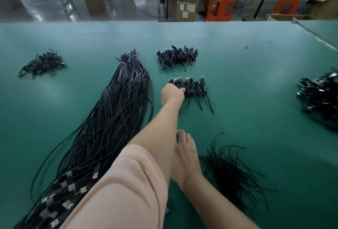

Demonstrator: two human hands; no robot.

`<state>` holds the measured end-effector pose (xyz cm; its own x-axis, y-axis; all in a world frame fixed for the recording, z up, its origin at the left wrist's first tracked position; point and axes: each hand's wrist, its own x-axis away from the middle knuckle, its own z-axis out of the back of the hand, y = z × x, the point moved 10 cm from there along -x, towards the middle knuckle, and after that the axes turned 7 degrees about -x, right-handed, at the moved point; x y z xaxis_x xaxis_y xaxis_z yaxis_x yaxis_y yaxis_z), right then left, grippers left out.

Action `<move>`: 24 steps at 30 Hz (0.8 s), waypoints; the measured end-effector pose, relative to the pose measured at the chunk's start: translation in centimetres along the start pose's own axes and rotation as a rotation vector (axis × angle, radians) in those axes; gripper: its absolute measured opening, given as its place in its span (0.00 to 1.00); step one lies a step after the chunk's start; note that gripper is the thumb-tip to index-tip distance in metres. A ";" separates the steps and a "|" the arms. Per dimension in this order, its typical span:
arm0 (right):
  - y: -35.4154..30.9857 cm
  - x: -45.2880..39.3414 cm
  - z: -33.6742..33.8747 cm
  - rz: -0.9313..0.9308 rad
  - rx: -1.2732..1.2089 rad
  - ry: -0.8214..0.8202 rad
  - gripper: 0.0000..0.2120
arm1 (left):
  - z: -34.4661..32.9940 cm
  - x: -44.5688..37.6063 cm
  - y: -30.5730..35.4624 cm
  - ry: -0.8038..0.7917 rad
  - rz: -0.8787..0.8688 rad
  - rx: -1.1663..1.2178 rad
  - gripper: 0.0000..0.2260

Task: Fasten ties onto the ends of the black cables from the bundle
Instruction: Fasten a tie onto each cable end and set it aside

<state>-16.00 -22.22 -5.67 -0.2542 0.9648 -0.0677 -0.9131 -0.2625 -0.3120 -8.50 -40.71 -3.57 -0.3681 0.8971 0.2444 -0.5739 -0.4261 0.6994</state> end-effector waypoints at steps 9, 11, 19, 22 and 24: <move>-0.5 0.3 0.5 0.018 -0.005 0.023 0.22 | 3.1 2.7 2.2 0.153 -0.224 -0.190 0.14; -0.3 0.2 0.6 0.006 -0.004 0.042 0.21 | 5.0 3.1 2.7 0.173 -0.287 -0.187 0.13; -0.5 0.4 1.1 -0.009 0.017 0.088 0.18 | 5.0 4.7 -0.5 -0.115 -0.273 -0.339 0.14; -0.7 0.4 1.3 0.001 0.005 0.100 0.17 | 4.0 4.8 -2.7 -0.065 -0.181 -0.394 0.17; -0.6 0.4 1.2 0.002 -0.003 0.097 0.16 | 3.4 4.8 -2.9 -0.018 -0.186 -0.405 0.20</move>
<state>-15.95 -21.68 -4.33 -0.2235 0.9616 -0.1596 -0.9119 -0.2641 -0.3143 -6.15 -34.75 -2.15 -0.2208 0.9632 0.1533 -0.8707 -0.2655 0.4139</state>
